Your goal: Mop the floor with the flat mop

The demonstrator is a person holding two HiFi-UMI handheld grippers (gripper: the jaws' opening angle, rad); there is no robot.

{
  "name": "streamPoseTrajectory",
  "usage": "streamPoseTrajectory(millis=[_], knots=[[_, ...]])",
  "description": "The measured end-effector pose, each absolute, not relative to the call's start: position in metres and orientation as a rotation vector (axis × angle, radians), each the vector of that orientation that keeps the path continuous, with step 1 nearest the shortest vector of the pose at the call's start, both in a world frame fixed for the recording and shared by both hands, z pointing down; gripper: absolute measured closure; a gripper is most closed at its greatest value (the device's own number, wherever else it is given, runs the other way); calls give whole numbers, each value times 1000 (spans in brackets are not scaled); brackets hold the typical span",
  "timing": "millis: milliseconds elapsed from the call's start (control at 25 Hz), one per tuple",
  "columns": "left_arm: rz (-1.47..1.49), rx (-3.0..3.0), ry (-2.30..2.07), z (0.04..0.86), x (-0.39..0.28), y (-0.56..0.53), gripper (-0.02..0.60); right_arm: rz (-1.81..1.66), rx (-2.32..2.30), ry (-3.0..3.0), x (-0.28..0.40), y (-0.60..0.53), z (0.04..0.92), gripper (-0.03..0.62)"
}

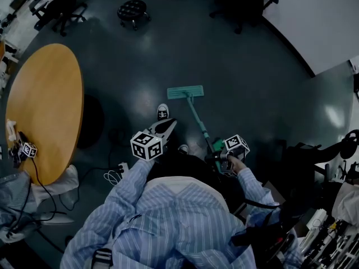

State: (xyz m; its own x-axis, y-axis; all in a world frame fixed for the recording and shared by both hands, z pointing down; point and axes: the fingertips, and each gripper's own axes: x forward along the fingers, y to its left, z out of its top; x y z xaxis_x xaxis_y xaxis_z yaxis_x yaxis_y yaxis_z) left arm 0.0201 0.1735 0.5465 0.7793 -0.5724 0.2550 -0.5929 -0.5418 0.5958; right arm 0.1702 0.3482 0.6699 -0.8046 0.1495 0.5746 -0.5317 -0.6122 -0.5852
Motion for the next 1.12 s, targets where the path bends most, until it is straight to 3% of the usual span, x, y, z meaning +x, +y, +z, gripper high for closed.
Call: streamPoseTrajectory(millis=[520,1120], knots=[[43,2285,-884,543,33,189,573,2450,639,-1085,189,382,662,569],[111,2287,-835,550,47,133,574,2501,633,-1127,162,303,665,568]])
